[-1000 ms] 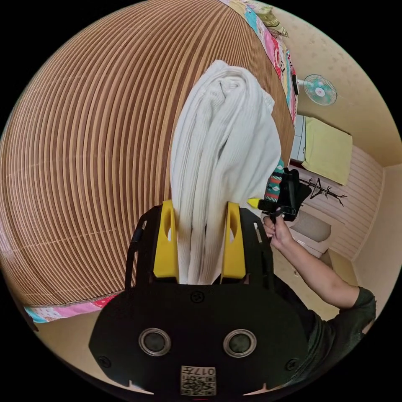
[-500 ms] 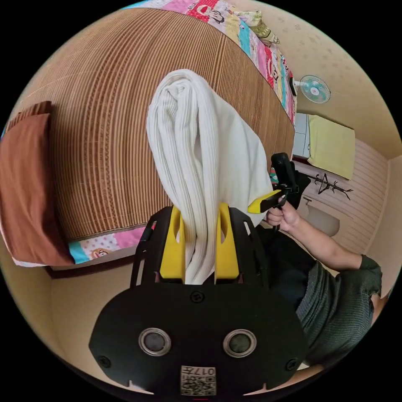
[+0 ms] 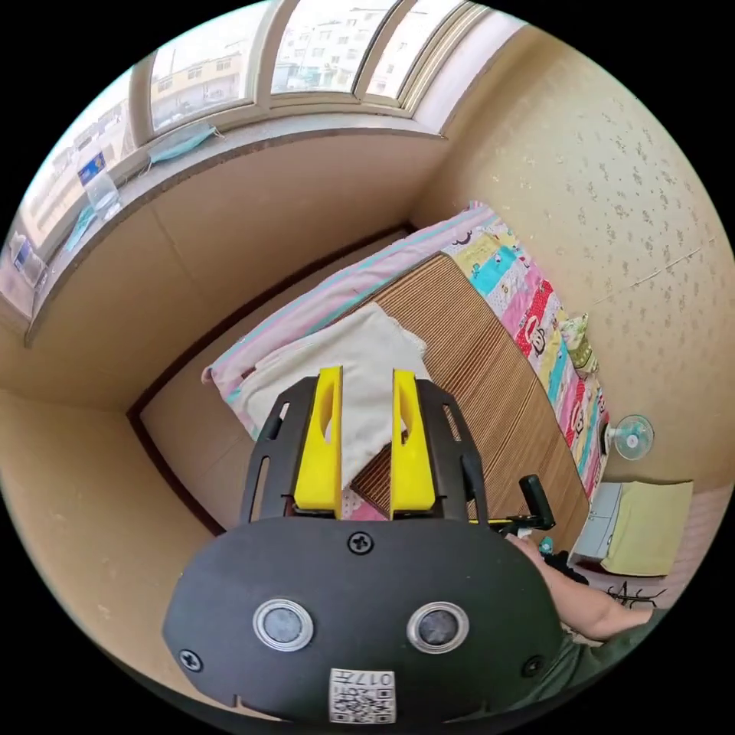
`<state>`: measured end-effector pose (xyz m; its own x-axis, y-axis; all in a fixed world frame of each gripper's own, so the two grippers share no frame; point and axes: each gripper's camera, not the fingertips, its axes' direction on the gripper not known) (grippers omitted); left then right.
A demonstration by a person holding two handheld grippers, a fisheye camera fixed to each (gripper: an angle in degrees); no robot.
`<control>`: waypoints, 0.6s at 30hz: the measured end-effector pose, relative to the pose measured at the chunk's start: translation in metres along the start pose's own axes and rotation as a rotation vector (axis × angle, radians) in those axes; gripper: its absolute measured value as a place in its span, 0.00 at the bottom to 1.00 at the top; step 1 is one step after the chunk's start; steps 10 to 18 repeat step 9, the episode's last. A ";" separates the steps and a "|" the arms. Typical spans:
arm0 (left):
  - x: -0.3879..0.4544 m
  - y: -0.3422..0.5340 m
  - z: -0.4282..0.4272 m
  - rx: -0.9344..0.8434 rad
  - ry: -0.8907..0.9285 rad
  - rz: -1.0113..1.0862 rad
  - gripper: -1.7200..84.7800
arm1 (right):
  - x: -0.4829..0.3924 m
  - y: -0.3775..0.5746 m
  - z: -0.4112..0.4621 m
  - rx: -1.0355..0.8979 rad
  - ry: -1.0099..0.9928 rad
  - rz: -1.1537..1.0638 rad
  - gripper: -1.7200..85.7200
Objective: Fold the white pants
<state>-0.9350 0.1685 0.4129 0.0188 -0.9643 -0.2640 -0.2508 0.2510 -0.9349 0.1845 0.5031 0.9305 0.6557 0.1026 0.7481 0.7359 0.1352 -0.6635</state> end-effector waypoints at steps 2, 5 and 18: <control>-0.006 0.061 0.064 -0.138 0.074 0.018 0.08 | 0.058 0.040 -0.017 0.019 -0.056 0.104 0.04; 0.000 0.165 0.159 -0.331 0.234 -0.011 0.02 | 0.153 0.144 -0.063 0.200 -0.176 0.362 0.03; 0.051 0.241 0.243 -0.450 0.453 -0.017 0.01 | 0.214 0.322 -0.124 0.623 -0.279 0.602 0.02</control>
